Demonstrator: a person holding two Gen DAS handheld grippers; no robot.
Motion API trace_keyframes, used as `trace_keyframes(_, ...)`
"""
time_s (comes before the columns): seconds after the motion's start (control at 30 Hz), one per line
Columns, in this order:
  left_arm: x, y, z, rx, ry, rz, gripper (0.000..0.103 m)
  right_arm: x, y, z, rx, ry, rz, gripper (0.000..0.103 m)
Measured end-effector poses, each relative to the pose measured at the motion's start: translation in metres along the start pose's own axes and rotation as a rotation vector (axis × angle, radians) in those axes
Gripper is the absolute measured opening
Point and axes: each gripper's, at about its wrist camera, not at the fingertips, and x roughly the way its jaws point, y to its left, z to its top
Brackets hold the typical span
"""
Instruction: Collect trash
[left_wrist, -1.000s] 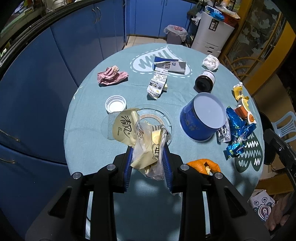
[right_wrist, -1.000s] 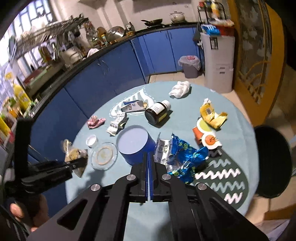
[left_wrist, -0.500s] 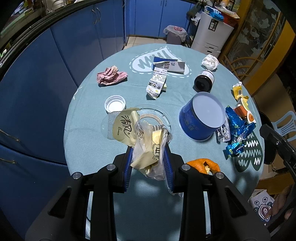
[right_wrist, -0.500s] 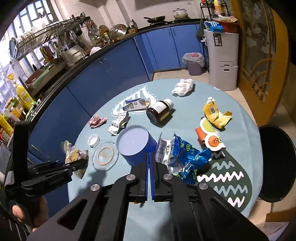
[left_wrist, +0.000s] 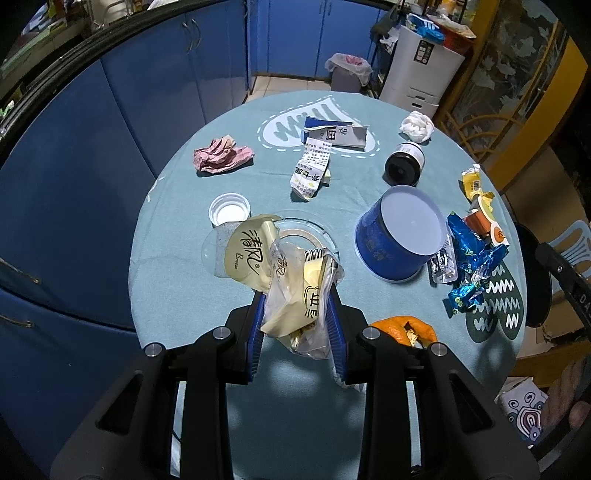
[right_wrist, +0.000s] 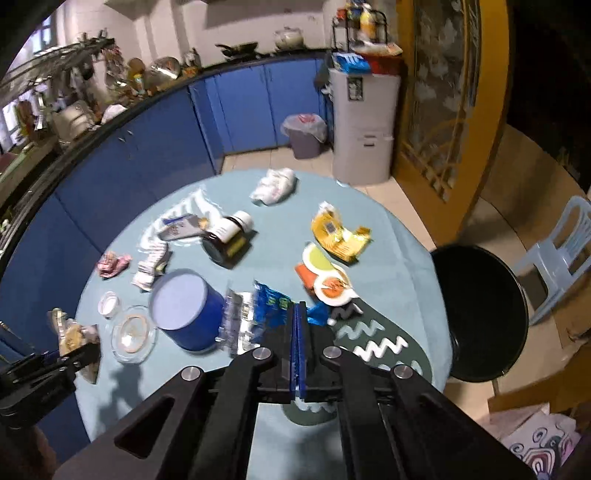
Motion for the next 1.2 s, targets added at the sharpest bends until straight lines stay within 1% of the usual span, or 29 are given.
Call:
trace_keyframes(0.03, -0.001, -0.001, 0.0, 0.002, -0.003, 0.002, 0.033, -0.001, 0.001, 0.0, 0.002, -0.01, 0.005, 0.0)
trace_keyframes(0.1, -0.003, -0.001, 0.0, 0.001, -0.005, 0.006, 0.033, 0.002, 0.003, 0.001, -0.02, 0.012, -0.012, 0.001)
trace_keyframes(0.17, -0.003, -0.001, -0.001, 0.002, -0.008, 0.007, 0.033, -0.003, -0.003, 0.003, 0.028, -0.016, 0.006, 0.001)
trace_keyframes(0.2, -0.004, -0.001, -0.001, 0.001, -0.009, 0.008, 0.033, -0.006, -0.004, 0.005, 0.032, -0.035, 0.004, 0.003)
trace_keyframes(0.23, -0.005, -0.001, -0.001, 0.001, -0.009, 0.008, 0.033, -0.007, -0.001, 0.007, 0.0, -0.059, 0.008, 0.003)
trace_keyframes(0.3, -0.006, -0.002, -0.002, 0.002, -0.005, 0.006, 0.033, -0.008, 0.005, 0.008, -0.084, -0.072, 0.038, 0.003)
trace_keyframes(0.33, -0.006, -0.002, -0.002, 0.004, -0.008, 0.005, 0.034, -0.006, 0.007, 0.008, -0.099, -0.062, 0.046, 0.004)
trace_keyframes(0.37, -0.007, -0.003, -0.002, 0.007, -0.012, 0.007, 0.034, -0.004, 0.007, 0.008, -0.085, -0.054, 0.079, 0.004)
trace_keyframes(0.4, -0.008, -0.003, -0.001, 0.008, -0.017, 0.012, 0.034, -0.005, 0.007, 0.007, -0.082, -0.052, 0.088, 0.007)
trace_keyframes(0.43, -0.009, -0.002, -0.001, 0.006, -0.023, 0.017, 0.034, -0.005, 0.008, 0.007, -0.093, -0.058, 0.085, 0.013)
trace_keyframes(0.47, -0.009, -0.001, -0.001, 0.002, -0.029, 0.023, 0.035, -0.005, 0.009, 0.007, -0.1, -0.062, 0.095, 0.039)
trace_keyframes(0.5, -0.008, 0.0, 0.0, -0.002, -0.032, 0.027, 0.036, -0.003, 0.007, 0.009, -0.077, -0.045, 0.163, 0.08)
trace_keyframes(0.53, -0.005, 0.001, 0.0, -0.005, -0.029, 0.035, 0.036, -0.001, 0.002, 0.012, -0.033, -0.021, 0.26, 0.088)
trace_keyframes(0.57, -0.002, 0.001, 0.0, -0.01, -0.024, 0.047, 0.036, 0.0, -0.003, 0.014, 0.006, -0.005, 0.307, 0.089)
trace_keyframes(0.6, -0.001, 0.002, -0.001, -0.012, -0.022, 0.052, 0.036, 0.001, -0.006, 0.017, 0.04, 0.016, 0.304, 0.089)
trace_keyframes(0.63, 0.001, 0.001, -0.002, -0.01, -0.016, 0.056, 0.036, 0.001, -0.008, 0.02, 0.051, 0.022, 0.269, 0.089)
trace_keyframes(0.7, -0.001, -0.001, -0.006, 0.001, -0.017, 0.046, 0.036, -0.004, -0.005, 0.021, 0.025, 0.005, 0.248, 0.091)
trace_keyframes(0.77, -0.007, -0.006, -0.007, 0.021, -0.04, 0.051, 0.036, -0.009, -0.002, 0.019, 0.002, -0.013, 0.191, 0.093)
trace_keyframes(0.9, -0.015, -0.007, -0.007, 0.029, -0.077, 0.06, 0.039, -0.013, 0.005, 0.016, -0.015, -0.005, 0.167, 0.093)
trace_keyframes(0.93, -0.016, -0.007, -0.007, 0.029, -0.08, 0.062, 0.041, -0.013, 0.007, 0.014, -0.017, 0.006, 0.155, 0.093)
trace_keyframes(0.97, -0.017, -0.007, -0.007, 0.029, -0.081, 0.063, 0.048, -0.013, 0.007, 0.013, -0.017, 0.014, 0.146, 0.093)
trace_keyframes(1.0, -0.018, -0.007, -0.007, 0.028, -0.083, 0.063, 0.05, -0.011, 0.008, 0.011, -0.02, 0.023, 0.134, 0.093)
trace_keyframes(1.1, -0.018, -0.007, -0.007, 0.027, -0.087, 0.064, 0.051, 0.0, 0.006, 0.001, -0.035, 0.06, 0.101, 0.093)
trace_keyframes(1.2, -0.016, -0.006, -0.008, 0.025, -0.075, 0.066, 0.051, 0.015, 0.0, -0.009, -0.012, 0.136, 0.1, 0.093)
